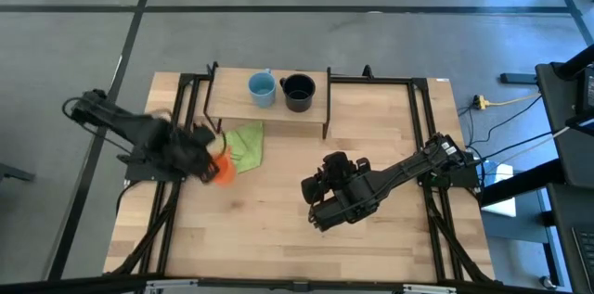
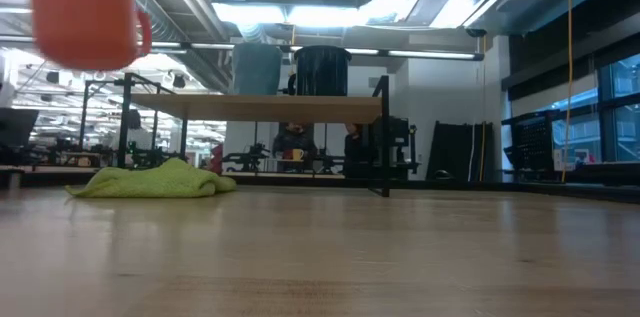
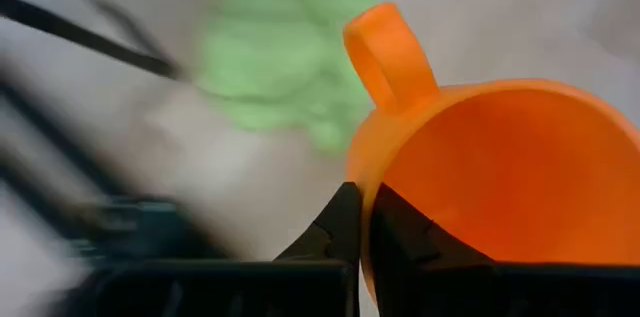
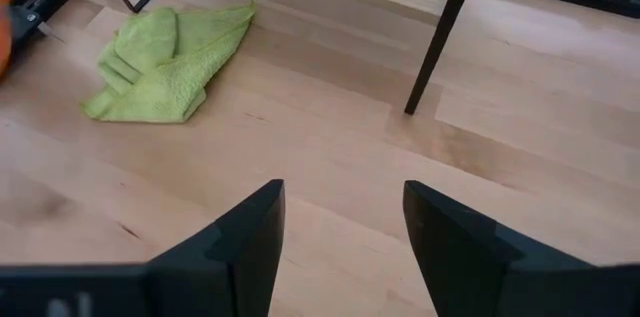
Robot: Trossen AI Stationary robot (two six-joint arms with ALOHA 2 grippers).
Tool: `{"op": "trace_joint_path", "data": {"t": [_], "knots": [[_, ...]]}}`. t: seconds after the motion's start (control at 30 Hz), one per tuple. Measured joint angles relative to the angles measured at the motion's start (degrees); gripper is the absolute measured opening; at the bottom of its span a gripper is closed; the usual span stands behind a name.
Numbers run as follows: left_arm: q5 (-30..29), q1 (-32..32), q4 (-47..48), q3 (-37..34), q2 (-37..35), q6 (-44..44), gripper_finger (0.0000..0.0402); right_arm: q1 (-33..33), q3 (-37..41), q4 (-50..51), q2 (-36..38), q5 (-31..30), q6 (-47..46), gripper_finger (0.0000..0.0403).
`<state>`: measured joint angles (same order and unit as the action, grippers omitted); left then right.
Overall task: Stack small to large cups/mugs on shelf
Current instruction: Put the orange mug on the shelf
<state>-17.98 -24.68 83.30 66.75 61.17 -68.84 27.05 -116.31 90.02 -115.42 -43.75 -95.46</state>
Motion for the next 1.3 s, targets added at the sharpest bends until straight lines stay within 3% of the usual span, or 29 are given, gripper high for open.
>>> {"op": "trace_joint_path", "data": {"t": [0.1, 0.3, 0.47, 0.57, 0.83, 1.3], "knots": [[-1.8, 8.9, 6.7, 7.0, 0.1, 8.2, 0.0002, 0.0, 0.0, 0.0, 0.0, -1.0, 0.0, 0.0207], [-2.5, 32.2, 6.3, 15.9, 1.1, 28.8, 0.0002, 0.0, 0.0, 0.0, 0.0, -1.6, 0.2, 0.0207], [1.9, 51.2, 6.6, 16.8, 4.8, 43.4, 0.0002, 0.3, 0.0, -0.2, 0.0, -1.7, 0.2, 0.0207], [5.4, 58.8, 5.6, 17.0, 7.0, 49.7, 0.0002, 0.9, 0.0, -0.3, 0.0, -1.7, 0.1, 0.0207], [13.1, 69.1, -0.8, 17.7, 10.0, 58.7, 0.0001, 2.1, 0.0, -0.3, 0.0, -1.7, -1.8, 0.0207], [18.4, 75.1, -6.3, 17.7, 17.2, 65.4, 0.0001, 2.1, 0.0, -0.2, 0.0, -1.7, -1.9, 0.0207]]}}
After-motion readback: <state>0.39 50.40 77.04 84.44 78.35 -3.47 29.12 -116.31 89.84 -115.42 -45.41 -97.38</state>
